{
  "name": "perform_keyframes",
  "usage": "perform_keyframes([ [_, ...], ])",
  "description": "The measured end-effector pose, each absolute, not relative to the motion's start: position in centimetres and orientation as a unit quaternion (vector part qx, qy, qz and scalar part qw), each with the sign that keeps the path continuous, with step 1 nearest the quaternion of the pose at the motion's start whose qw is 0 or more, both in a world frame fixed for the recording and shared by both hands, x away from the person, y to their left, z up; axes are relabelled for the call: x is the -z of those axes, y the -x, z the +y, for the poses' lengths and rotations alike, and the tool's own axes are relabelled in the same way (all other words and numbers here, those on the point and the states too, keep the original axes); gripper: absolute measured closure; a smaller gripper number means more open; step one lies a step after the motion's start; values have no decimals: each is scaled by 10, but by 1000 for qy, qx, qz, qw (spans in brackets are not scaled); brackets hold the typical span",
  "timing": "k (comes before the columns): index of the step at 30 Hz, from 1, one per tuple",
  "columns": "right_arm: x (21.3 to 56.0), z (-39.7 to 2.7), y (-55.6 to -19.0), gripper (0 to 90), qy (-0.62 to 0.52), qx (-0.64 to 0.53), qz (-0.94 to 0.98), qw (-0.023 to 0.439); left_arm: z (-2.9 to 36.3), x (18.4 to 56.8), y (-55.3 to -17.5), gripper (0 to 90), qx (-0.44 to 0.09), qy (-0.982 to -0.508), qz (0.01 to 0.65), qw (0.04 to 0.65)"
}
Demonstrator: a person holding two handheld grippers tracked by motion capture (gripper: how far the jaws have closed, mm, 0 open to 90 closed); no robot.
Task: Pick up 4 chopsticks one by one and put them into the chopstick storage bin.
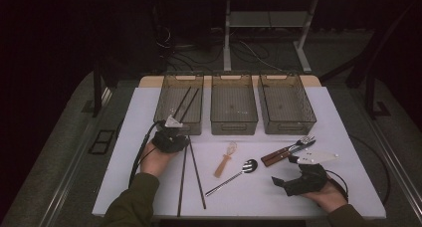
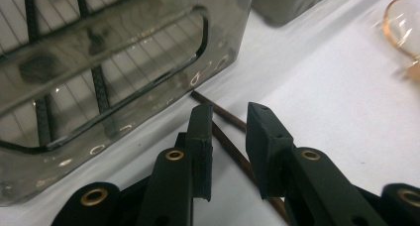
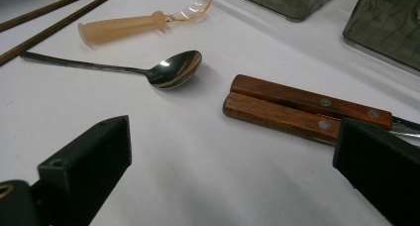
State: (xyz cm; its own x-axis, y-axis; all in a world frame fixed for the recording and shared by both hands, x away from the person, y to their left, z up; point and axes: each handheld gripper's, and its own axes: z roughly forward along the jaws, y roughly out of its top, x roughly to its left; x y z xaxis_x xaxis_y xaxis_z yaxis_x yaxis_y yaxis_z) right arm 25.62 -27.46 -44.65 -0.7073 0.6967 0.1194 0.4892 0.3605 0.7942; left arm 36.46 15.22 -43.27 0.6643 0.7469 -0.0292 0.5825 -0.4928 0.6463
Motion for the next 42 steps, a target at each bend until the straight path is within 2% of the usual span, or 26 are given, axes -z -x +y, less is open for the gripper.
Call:
perform_keyframes([
  [8,447,-275,-256,14,-363,-433,817,119,151,439,-366,713,-119,-856,394,312],
  [25,447,-275,-256,14,-363,-433,816,119,150,439,-366,820,-135,-863,379,307],
  [42,447,-275,-256,14,-363,-433,816,119,153,439,-368,849,-145,-866,375,298],
])
